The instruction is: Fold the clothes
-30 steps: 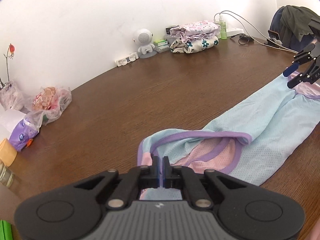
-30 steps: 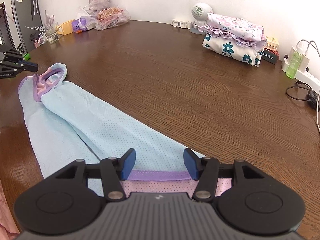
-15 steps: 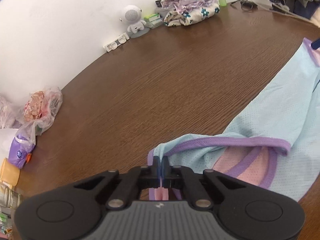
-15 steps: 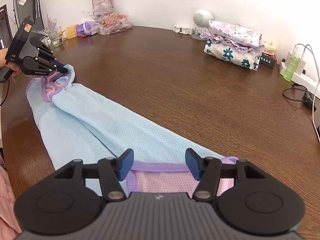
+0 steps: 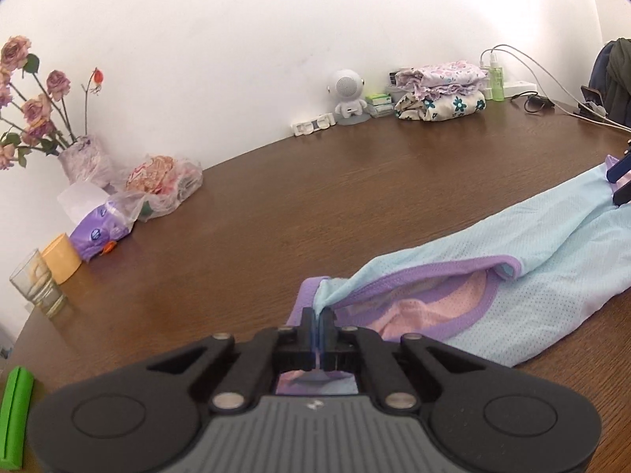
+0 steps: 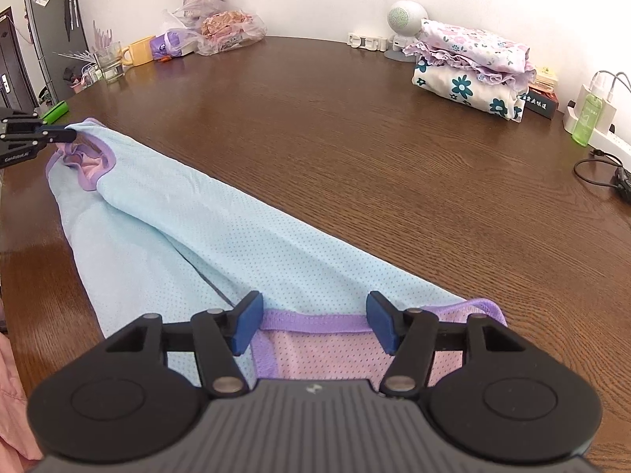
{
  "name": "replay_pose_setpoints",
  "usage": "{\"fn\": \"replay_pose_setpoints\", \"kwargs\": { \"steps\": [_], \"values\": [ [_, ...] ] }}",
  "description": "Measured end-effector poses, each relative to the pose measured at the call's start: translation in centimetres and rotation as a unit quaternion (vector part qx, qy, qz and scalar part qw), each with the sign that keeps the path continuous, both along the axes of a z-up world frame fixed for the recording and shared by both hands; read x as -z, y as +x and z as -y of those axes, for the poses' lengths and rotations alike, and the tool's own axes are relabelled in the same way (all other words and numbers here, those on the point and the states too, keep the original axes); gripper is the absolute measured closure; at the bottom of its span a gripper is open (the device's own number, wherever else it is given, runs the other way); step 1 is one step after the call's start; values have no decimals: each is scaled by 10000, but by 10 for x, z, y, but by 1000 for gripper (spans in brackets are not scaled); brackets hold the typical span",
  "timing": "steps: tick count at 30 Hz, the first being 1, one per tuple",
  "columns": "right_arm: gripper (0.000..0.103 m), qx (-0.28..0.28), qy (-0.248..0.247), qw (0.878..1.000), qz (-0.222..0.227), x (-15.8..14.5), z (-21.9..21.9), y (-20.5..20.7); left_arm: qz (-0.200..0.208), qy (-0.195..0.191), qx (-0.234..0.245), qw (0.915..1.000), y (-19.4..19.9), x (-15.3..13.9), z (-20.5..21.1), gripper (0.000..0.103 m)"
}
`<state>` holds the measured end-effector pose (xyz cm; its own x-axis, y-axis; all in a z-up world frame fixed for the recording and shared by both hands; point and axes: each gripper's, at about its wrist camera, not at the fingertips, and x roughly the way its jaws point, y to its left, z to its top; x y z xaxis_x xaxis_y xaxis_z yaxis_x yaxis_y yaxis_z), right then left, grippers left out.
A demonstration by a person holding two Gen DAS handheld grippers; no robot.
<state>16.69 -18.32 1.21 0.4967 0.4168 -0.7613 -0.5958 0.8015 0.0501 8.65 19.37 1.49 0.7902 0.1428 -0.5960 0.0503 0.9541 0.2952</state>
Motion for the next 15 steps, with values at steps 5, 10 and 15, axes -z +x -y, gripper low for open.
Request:
{"fn": "replay_pose_setpoints", "kwargs": {
  "steps": [5,10,15],
  "values": [
    [41,4,-39,10000,-3,1,-1,0,-215,-246,-327,9989,-4,15,-7,102],
    [38,16,-50,10000,20,1,-2,0,-109,-464,-424,9980,-9,15,-14,94],
    [37,21,136,9999,59,-6,3,-1,167,-870,-377,9954,-22,-7,-22,65]
  ]
}}
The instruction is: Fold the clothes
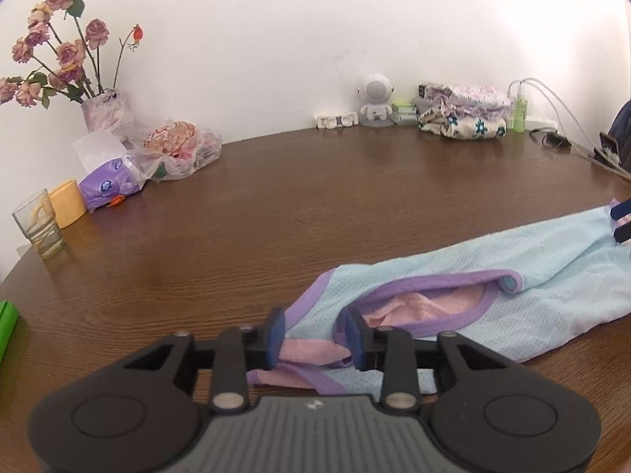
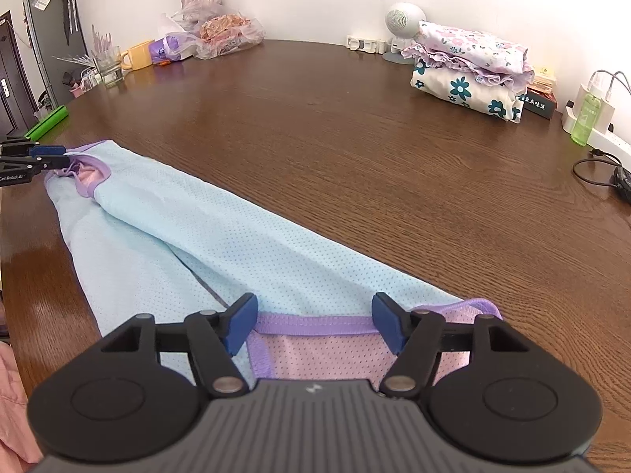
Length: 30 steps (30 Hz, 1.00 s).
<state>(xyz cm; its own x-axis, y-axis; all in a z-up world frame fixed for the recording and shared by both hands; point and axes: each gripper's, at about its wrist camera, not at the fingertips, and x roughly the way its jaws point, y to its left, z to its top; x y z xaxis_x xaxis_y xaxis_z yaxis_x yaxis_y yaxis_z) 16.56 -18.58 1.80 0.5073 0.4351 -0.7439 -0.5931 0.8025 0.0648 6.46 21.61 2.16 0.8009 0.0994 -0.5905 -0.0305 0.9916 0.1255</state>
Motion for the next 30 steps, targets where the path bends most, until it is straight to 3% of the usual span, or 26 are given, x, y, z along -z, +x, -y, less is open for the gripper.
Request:
{"fn": "replay_pose_setpoints", "kwargs": {
  "steps": [5,8,11,13,17,19,20,21,25,30],
  "values": [
    [37,-84,275,9992,284,-24,-6,-7,312,-239,-47,9992,-5,-25,-11,59],
    [37,-352,288,9982,387,-31,-26,-12,247,-107,-194,9995,3,-27,-15,59],
    [37,-647,268,9968,388,-32,-48,-17,39,-248,-289,9993,9,-23,-22,59],
    [37,-836,265,9955,357,-31,-62,-21,-78,-534,-357,9979,11,-19,-31,59],
    [37,-1061,255,9936,295,-27,-83,-24,-305,-1497,-455,9872,15,-14,-55,58],
    [37,-1127,269,9929,256,-25,-90,-25,-408,-1687,-321,9843,21,-12,-59,65],
    [37,-1151,273,9927,243,-24,-93,-25,-460,-1696,-243,9841,25,-11,-59,93],
    [37,-1178,274,9924,234,-24,-96,-25,-494,-1685,-151,9843,28,-10,-57,100],
    [37,-1273,226,9914,226,-23,-107,-27,-442,-1325,3,9902,26,-11,-50,100],
    [37,-1300,37,9914,138,-14,-115,-26,-284,-1427,-65,9893,17,-17,-55,100]
  ]
}}
